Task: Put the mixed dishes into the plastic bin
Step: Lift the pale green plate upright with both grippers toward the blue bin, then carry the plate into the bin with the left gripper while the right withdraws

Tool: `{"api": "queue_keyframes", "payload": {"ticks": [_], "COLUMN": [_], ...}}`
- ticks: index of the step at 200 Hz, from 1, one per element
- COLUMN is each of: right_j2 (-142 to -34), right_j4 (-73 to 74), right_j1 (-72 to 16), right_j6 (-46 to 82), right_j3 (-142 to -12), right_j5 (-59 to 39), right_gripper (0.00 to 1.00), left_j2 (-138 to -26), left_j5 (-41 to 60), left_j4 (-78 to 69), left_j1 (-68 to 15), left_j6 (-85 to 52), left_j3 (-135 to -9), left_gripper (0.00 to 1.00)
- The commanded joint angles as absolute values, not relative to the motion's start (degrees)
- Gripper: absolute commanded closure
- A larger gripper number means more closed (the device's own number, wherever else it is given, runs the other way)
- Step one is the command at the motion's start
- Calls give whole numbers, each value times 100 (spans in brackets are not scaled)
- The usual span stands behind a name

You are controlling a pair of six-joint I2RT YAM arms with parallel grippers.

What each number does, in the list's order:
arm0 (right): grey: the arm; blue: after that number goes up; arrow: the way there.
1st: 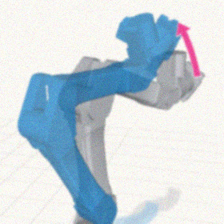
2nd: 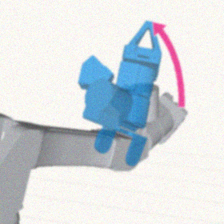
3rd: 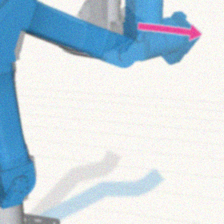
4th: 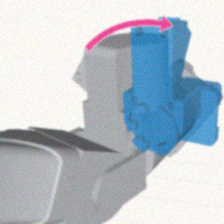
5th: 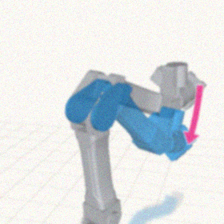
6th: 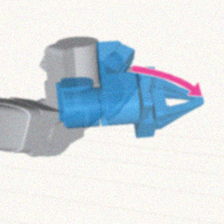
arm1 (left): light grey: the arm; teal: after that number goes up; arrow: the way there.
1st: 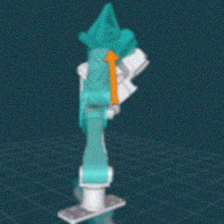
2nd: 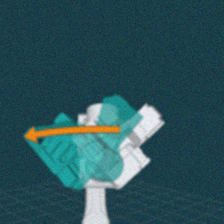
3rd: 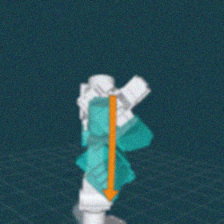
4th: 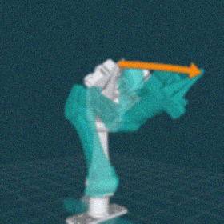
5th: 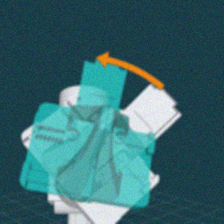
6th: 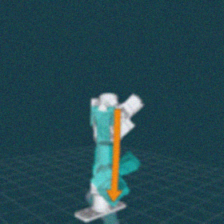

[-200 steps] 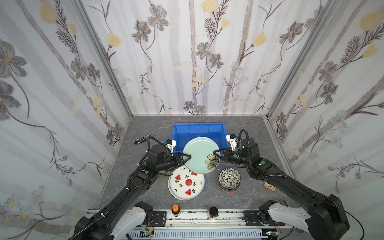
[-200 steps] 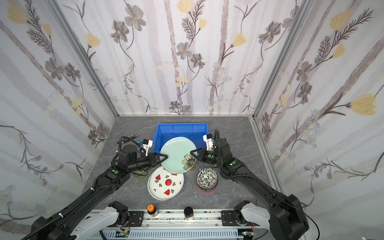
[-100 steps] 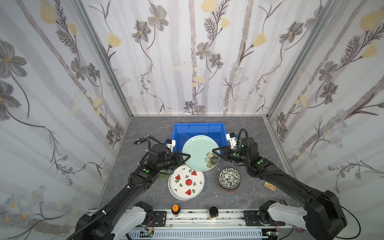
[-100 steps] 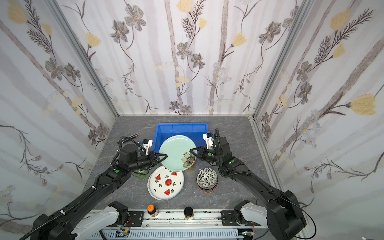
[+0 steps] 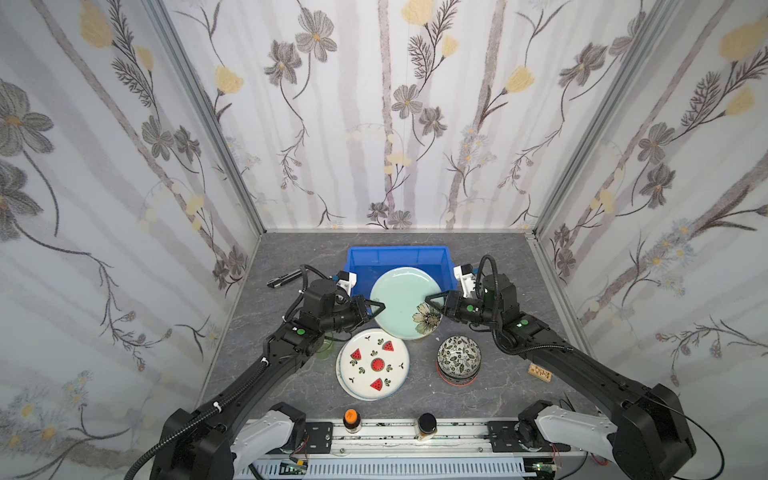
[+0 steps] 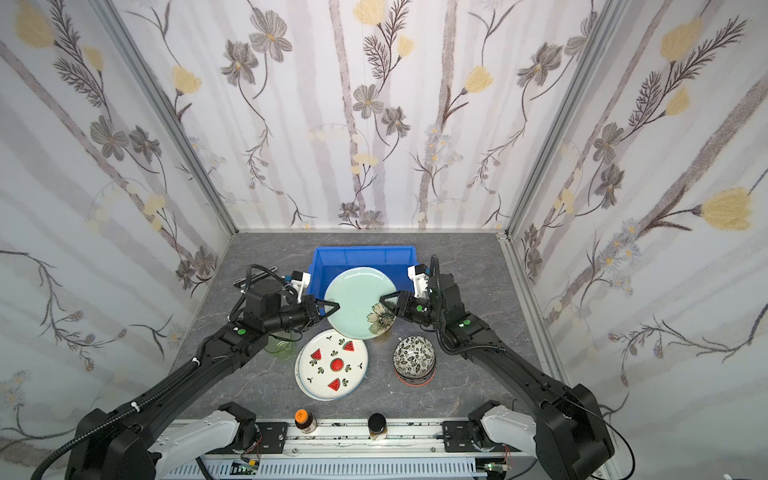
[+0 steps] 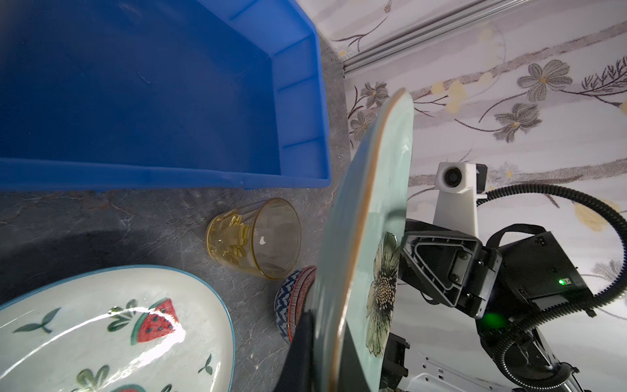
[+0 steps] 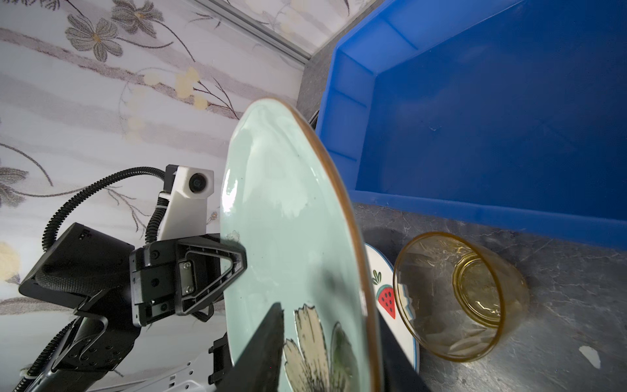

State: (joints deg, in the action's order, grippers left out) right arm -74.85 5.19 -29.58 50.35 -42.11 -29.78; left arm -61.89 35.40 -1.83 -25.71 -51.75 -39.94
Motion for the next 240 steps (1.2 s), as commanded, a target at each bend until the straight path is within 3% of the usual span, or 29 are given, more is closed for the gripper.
{"api": "queue_keyframes", "payload": {"ticks": [1, 70, 99, 173, 240], "right_j2": [-7381, -6837, -6424, -5452, -4729], "right_j4": [394, -237, -493, -1481, -1477], "right_j1": [-2927, -2848, -2847, -2843, -2834], "right_j6": [4822, 4564, 4450, 3849, 4001], "right_j3": [-4271, -4074, -3850, -3416, -2869], "right_j5": [-2792, -2161, -1957, -1118, -987], "right_gripper": [49, 20, 1, 0, 0], "left_j2": [-6270, -6846, -7305, -9249, -10215], "left_j5": [3505, 3446, 3344, 3257, 3219], "left_j4": [-721, -729, -738, -738, -742], "left_j1": [-2528, -2163, -1953, -1846, -1879], "left_j6": [-5097, -5027, -4935, -4645, -4510], "left_j3": [-4178, -4698, -5049, -6375, -6865], "left_gripper": [100, 100, 100, 100, 100]}}
